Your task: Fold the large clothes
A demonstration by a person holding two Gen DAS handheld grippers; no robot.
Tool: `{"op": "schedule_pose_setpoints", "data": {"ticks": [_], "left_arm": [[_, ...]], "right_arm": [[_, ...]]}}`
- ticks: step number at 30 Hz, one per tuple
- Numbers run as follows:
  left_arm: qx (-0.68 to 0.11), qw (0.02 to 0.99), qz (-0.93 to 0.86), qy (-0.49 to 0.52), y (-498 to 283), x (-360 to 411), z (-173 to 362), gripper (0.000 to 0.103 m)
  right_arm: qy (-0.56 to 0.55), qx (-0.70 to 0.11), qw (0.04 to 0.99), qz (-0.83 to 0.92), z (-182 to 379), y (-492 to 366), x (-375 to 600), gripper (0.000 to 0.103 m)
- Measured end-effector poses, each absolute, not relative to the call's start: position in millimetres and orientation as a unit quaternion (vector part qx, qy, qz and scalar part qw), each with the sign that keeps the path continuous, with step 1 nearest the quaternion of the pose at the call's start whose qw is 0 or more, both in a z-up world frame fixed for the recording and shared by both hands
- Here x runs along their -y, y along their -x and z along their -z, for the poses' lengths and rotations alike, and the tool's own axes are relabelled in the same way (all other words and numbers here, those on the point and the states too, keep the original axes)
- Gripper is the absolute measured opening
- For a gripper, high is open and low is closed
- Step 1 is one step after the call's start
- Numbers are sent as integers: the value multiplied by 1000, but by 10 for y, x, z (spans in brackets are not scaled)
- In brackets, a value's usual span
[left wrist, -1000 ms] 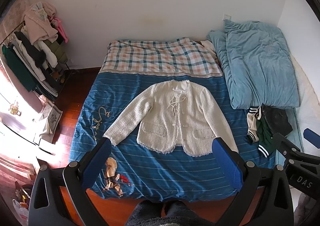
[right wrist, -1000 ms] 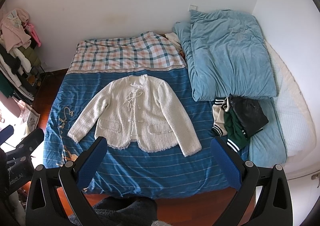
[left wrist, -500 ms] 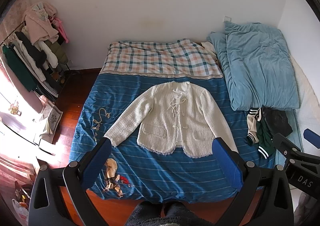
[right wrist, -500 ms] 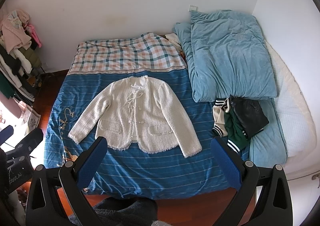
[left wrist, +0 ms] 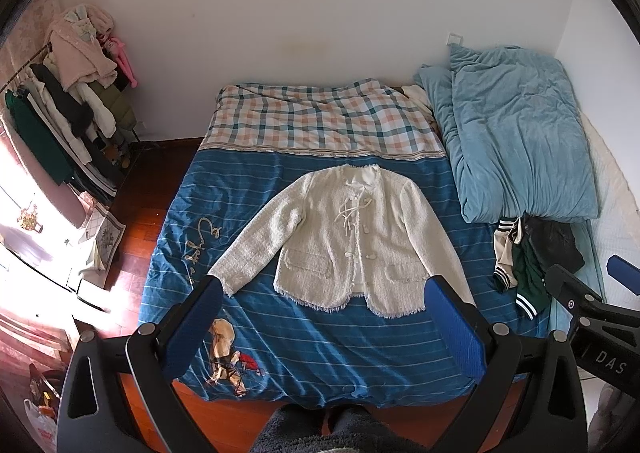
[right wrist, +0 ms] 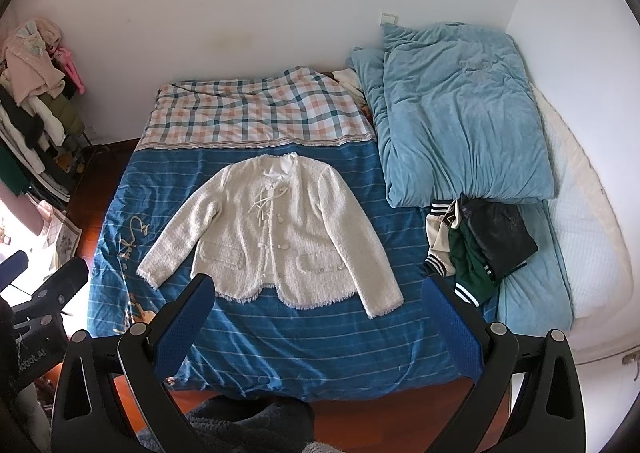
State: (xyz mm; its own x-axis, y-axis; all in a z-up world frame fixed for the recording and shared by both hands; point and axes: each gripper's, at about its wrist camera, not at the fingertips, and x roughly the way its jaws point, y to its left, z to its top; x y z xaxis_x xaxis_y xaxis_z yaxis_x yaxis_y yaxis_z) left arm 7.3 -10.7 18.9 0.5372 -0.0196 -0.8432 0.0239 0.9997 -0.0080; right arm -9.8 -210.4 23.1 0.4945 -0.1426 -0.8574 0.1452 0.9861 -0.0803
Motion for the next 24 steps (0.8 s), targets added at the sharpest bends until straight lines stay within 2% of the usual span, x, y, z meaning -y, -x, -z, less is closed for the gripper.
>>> {"op": "schedule_pose_setpoints", "data": {"ticks": [19,24], "left_arm": [[-479,877,16,-1,-89,115,-208,103],[-485,874,16,-4,-263,83,-87,103]], "right_arm": [[-6,-499,862,87,-254,24,2021,103],[-23,-509,854,106,-62,-129,2071,103]]}}
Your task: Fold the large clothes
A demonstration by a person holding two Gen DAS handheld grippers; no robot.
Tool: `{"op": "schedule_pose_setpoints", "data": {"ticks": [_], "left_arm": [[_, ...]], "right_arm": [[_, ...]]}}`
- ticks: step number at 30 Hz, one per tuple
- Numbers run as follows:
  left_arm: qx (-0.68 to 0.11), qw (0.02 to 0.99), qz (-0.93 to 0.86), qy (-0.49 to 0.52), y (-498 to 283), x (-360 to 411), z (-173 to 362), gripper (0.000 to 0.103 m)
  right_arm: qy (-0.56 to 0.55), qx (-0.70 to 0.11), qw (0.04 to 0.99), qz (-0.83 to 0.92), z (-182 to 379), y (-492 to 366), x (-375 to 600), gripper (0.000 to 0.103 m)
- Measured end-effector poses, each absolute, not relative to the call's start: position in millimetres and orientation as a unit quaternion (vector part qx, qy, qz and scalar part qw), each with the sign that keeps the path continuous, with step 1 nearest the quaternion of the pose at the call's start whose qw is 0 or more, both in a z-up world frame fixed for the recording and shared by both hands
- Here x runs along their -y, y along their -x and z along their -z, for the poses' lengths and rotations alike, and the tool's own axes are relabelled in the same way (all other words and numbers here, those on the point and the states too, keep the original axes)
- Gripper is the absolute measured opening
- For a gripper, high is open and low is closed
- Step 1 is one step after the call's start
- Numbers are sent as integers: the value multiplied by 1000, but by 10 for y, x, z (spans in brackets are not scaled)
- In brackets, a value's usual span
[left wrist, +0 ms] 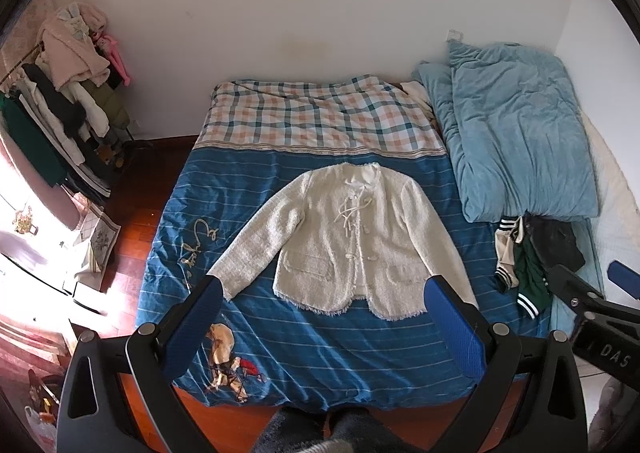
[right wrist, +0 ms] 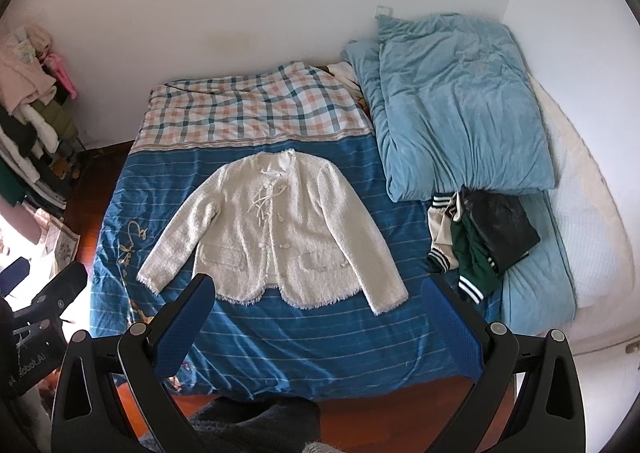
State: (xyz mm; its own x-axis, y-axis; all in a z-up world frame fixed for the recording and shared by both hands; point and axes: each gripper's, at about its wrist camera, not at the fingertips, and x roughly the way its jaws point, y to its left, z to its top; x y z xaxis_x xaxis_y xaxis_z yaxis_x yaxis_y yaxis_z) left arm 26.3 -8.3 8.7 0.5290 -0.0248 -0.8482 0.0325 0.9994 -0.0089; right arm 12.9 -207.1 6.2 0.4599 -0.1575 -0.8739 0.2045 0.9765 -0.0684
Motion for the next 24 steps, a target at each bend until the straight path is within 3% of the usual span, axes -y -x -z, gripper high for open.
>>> {"op": "schedule_pose_setpoints", "data": {"ticks": [7,10,12,16,24], "left_arm": [[-475,879,-22,-43,-778,-67,608,103],[-479,874,-56,-57,-1029,-103,1076,103],[-487,868,-77,-60,-1208,-96,1478,103],[-507,851,-114,-72,-1533,-48,2238,103],[-546,815,-170,-92,-2005,202,3794,103]], "right_arm": [[-76,-521,830,184,761,-506,2590,103],[-127,-534,806,223,1412,-646,3054,103],[-172,-551,780,240,2018,-707,3430,101],[-255,-582,725,267,3302,-746,4167,72],[-423,-574,623,321,5646,-500,5406,70]]}}
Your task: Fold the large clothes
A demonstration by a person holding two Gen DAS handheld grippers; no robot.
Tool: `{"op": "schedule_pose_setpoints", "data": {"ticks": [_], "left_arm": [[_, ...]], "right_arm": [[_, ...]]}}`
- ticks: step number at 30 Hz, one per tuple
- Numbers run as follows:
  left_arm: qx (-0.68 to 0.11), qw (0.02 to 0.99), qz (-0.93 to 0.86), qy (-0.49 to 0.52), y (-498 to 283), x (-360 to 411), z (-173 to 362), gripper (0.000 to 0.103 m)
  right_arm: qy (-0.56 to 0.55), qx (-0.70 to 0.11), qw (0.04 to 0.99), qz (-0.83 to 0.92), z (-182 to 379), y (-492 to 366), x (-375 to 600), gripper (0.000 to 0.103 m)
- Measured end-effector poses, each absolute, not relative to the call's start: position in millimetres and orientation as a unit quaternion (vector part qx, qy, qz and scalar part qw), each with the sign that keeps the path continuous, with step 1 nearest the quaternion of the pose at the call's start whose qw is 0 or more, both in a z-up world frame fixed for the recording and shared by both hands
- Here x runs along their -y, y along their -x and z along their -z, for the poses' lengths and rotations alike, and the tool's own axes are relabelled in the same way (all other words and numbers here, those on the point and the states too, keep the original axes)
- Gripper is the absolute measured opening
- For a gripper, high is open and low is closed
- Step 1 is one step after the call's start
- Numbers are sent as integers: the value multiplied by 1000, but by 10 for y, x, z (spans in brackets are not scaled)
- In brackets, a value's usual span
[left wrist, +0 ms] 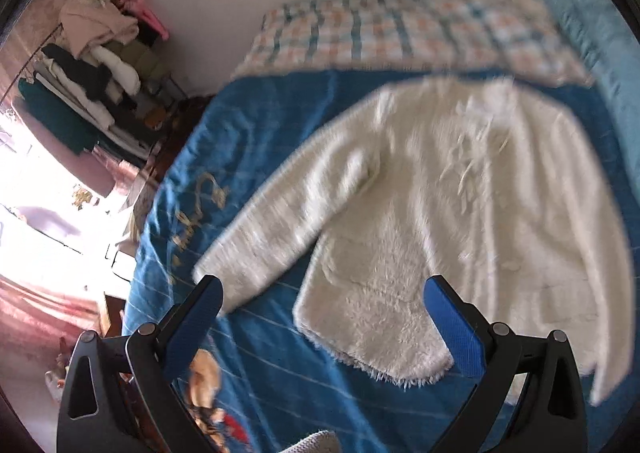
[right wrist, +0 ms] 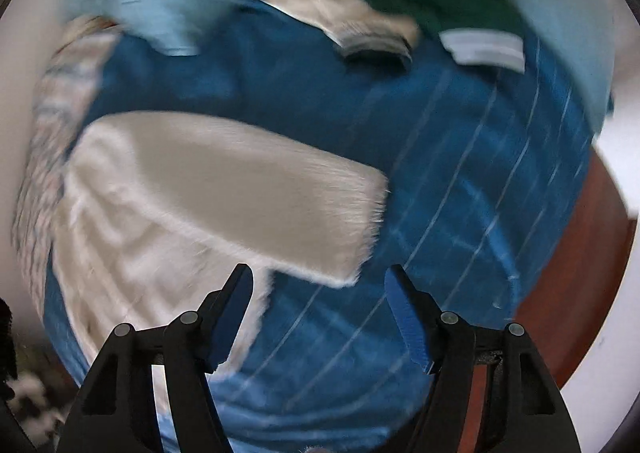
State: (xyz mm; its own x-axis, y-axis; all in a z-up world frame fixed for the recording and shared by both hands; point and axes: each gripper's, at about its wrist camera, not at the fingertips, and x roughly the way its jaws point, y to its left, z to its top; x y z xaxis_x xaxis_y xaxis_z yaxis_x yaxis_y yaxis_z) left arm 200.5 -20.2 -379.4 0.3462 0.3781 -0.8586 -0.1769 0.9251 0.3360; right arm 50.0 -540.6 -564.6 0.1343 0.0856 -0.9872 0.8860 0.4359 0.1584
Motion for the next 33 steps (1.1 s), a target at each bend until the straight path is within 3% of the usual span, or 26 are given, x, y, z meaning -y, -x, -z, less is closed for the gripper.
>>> {"op": "schedule_pose_setpoints", "data": {"ticks": [6,11,12,13,15,21,27,33], "left_arm": [[-592,778,-180,-110,-2314,401,4869,103],[-580,786,-162,-139,-2559,636,5258,103],[-575,791,-156,-141,-2596,677,5308,103],[-574,793,-151,-141,-2630,711,5355,103],[-578,792,-137,-143,-2669,754,5417,103],[-569,805,-104,-136,-2669,784,5452,103],[-590,790,-130,-103,-2642,319,5510,103],[-586,790,-179,-37,-2699,-306,5402,103]], "right_arm": [[-495,-550,589,325,6781,-432,5703,71],[-518,-540,576,331,7153,-590,5661,72],[-519,-531,571,350,7157,-619,5654,65],[-521,-517,575,362,7124,-659,5648,37],[-518,-500,580,381,7004,-741,5634,17],[-449,-444,674,385,6045,-1263,5447,15],[-402,-400,767,298,5010,-2251,5015,14],[-356,-423,819,154,4882,-3840,3737,14]]}}
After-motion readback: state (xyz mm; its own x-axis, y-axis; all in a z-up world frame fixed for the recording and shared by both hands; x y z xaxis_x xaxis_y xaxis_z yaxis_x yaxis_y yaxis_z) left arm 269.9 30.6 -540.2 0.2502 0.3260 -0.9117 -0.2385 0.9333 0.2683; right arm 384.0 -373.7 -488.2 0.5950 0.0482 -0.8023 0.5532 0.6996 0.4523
